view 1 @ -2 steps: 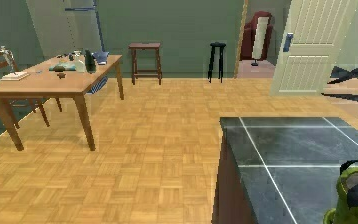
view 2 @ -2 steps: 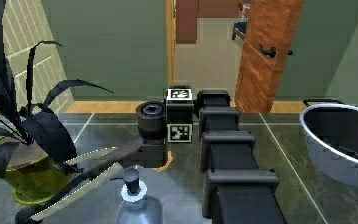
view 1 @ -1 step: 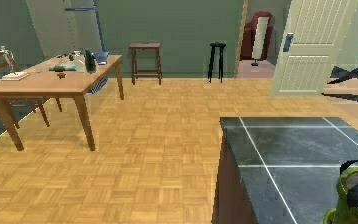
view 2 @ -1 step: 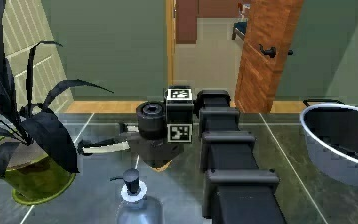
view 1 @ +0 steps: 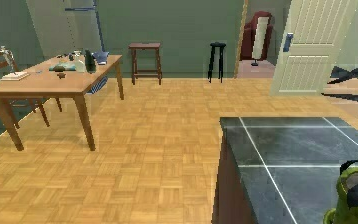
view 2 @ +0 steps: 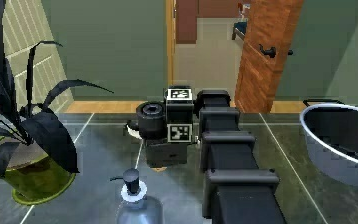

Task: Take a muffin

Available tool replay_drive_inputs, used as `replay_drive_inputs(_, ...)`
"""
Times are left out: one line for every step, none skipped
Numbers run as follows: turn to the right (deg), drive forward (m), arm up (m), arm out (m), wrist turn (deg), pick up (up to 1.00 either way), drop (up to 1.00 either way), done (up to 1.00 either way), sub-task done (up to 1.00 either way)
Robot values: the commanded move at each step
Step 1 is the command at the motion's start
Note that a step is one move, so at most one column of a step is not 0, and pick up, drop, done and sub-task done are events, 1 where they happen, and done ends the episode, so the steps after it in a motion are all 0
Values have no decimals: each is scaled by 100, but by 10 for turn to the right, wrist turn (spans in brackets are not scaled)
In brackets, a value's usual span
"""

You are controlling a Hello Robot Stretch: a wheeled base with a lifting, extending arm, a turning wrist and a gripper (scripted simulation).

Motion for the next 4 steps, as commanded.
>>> replay_drive_inputs(0,0,-12,0,0,0,0,0,0)
replay_drive_inputs(0,0,0,0,0,100,0,0,0)
replay_drive_inputs(0,0,10,0,0,0,0,0,0)
replay_drive_inputs(0,0,0,0,0,0,0,100,0)
